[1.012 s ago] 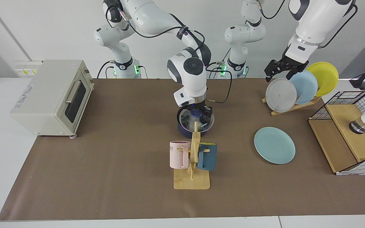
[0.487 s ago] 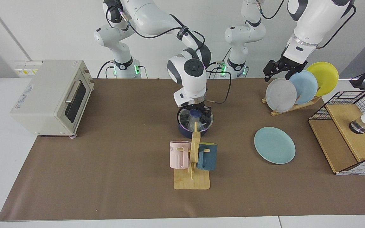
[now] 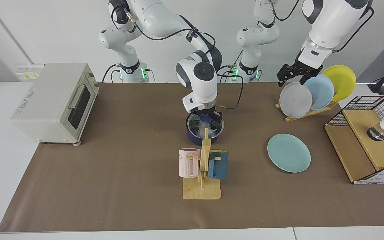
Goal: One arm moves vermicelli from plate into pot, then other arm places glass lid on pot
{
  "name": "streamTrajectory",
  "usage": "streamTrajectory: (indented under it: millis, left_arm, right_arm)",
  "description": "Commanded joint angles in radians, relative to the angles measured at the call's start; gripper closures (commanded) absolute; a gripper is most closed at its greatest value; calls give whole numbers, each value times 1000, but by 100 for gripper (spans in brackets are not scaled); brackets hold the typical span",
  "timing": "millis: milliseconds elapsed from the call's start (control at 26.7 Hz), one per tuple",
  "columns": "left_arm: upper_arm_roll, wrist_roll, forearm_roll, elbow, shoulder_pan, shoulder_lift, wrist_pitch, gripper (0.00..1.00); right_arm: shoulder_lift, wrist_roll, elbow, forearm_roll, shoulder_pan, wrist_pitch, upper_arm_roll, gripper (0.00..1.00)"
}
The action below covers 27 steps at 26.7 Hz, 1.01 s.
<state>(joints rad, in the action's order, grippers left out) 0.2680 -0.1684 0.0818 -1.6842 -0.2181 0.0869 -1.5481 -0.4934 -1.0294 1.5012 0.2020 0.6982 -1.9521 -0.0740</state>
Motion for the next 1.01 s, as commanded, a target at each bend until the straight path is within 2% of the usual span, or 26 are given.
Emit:
streamTrajectory:
  millis: [0, 338, 712, 788, 825, 862, 900, 938, 975]
  left_arm:
    - [8, -10, 26, -25, -17, 17, -37, 1]
    - [7, 21, 19, -31, -1, 27, -12, 1]
    - [11, 32, 18, -32, 6, 25, -12, 1]
    - [0, 30, 18, -32, 28, 25, -12, 1]
    - [-3, 30, 16, -32, 39, 24, -13, 1]
    - [-7, 30, 15, -32, 46, 24, -13, 1]
    - [-15, 29, 13, -32, 55, 24, -12, 1]
    - [-24, 29, 13, -32, 65, 25, -12, 0]
    - [-33, 27, 13, -32, 75, 24, -12, 1]
  right_arm:
    - [9, 8, 39, -21, 12, -5, -1, 88]
    - [19, 9, 74, -21, 15, -30, -1, 88]
    - [22, 20, 74, -21, 15, 2, -1, 88]
    - [22, 20, 74, -10, 15, -8, -1, 86]
    - [22, 20, 74, -7, 15, -14, -1, 77]
    - [21, 20, 74, -6, 12, -14, -1, 49]
    - [21, 19, 74, -1, 12, -16, -1, 10]
    - [21, 20, 74, -3, 12, -16, -1, 0]
    - [21, 20, 73, -4, 12, -16, -1, 0]
